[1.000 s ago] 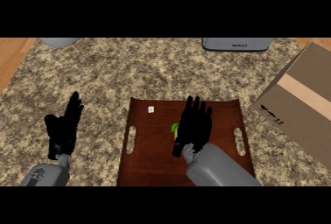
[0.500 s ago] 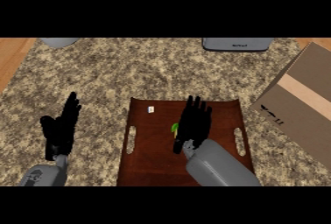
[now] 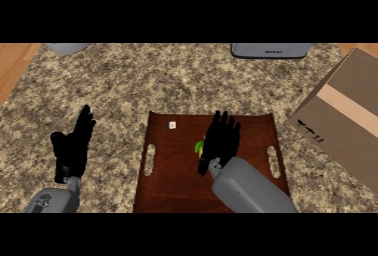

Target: Pick the lemon from the tray and place it in the cardboard box

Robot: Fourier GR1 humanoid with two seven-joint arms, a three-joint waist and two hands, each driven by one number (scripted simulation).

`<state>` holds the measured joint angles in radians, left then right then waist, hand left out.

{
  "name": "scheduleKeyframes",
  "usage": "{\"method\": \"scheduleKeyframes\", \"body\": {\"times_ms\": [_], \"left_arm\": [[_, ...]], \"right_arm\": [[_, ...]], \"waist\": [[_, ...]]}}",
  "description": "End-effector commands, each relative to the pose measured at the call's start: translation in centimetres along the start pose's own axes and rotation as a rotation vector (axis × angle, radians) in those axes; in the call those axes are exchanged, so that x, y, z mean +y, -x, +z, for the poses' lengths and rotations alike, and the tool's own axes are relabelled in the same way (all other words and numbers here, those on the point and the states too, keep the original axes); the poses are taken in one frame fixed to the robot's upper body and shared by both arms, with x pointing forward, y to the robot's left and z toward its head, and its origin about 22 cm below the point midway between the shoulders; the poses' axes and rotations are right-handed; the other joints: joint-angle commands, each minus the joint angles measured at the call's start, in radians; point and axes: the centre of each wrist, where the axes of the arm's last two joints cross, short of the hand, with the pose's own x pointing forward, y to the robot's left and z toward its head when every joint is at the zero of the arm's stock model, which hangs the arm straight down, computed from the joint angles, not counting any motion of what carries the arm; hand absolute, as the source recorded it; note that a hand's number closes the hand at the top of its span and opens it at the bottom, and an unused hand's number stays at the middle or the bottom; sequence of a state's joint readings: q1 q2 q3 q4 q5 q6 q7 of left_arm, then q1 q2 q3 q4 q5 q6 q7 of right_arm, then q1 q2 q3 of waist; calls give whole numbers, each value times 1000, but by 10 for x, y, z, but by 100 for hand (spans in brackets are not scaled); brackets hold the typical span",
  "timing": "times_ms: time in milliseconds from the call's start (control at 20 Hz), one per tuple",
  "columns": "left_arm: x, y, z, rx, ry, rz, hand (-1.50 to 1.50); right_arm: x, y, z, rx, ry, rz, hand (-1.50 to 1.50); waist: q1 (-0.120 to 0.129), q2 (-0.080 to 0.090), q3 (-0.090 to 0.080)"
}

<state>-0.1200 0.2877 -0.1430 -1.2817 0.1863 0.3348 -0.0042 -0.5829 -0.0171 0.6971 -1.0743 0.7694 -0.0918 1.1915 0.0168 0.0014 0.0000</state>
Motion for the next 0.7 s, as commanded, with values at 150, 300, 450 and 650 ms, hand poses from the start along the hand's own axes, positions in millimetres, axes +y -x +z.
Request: {"method": "scheduleKeyframes", "body": {"times_ms": [150,300,450,650], "left_arm": [[-4,0,8,-18,-13,-2,0],[7,-7,-2,0,-21,30,0],[2,-9,0,0,0,8,0],[3,5,17,17,-26,8,0]], "right_arm": [[20,-5,2,42,72,-4,150],[8,-13,-1,20,140,-2,150],[19,-6,17,16,108,-8,150],[20,77,15,-90,3,-14,150]], "waist": [[-3,-1,0],[-8,-1,0],[-16,-3,0],[-33,-9,0]]}}
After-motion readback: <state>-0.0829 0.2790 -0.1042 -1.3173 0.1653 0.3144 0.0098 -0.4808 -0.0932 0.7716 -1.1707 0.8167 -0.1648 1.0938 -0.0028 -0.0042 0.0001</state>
